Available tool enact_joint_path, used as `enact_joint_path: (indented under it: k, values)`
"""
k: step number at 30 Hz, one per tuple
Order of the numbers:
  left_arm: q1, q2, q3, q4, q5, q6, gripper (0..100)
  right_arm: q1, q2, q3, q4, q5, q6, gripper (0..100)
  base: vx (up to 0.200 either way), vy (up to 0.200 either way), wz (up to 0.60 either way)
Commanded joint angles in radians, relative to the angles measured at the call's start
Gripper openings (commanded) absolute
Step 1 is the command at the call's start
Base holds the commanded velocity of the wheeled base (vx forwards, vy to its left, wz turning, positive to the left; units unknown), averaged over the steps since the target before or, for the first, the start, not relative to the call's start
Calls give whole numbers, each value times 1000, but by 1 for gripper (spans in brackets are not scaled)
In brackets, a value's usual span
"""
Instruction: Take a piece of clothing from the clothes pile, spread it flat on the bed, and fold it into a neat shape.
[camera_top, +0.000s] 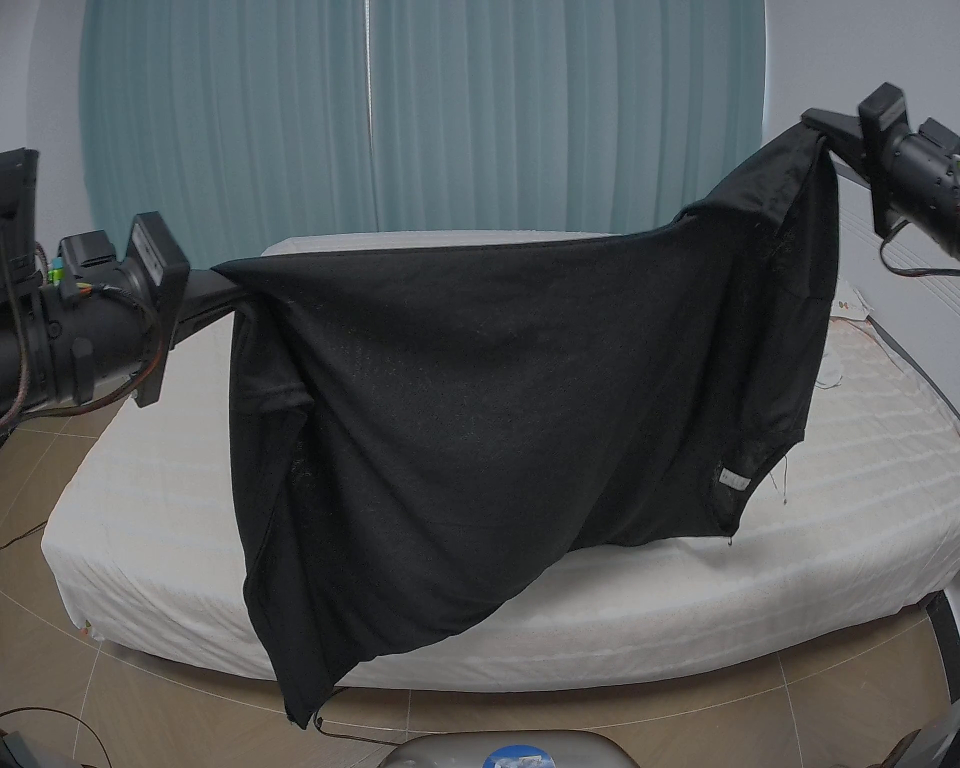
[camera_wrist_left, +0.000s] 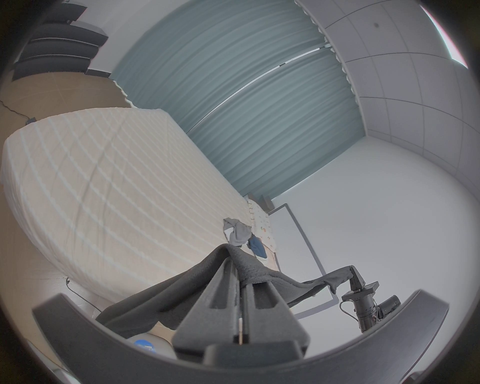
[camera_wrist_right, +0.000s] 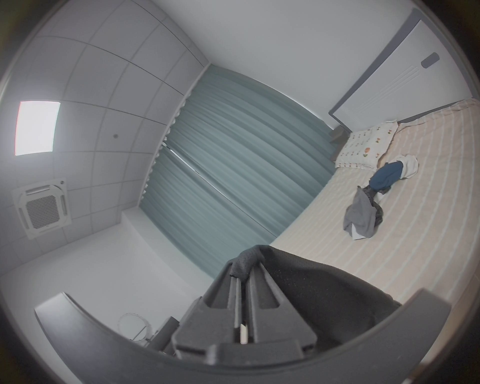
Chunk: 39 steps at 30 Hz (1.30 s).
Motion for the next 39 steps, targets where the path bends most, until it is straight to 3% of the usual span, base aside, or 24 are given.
enact_joint_path:
  k: [1,13,23,39]
  values:
    - [22,204,-68,-17,-5,-9,0,-22,258,-73,-62,-9,-2,0,200,0,0]
    - [33,434,-102,-172,7,-46,0,-28,470,-78,-241,-1,-8,0,200,0,0]
    - [60,621,-166,-205,7,-46,0,-36,614,-79,-264,2,-11,0,200,0,0]
    - [86,857,-295,-291,10,-41,0,-91,793,-108,-266,-8,-3,0,0,0,0]
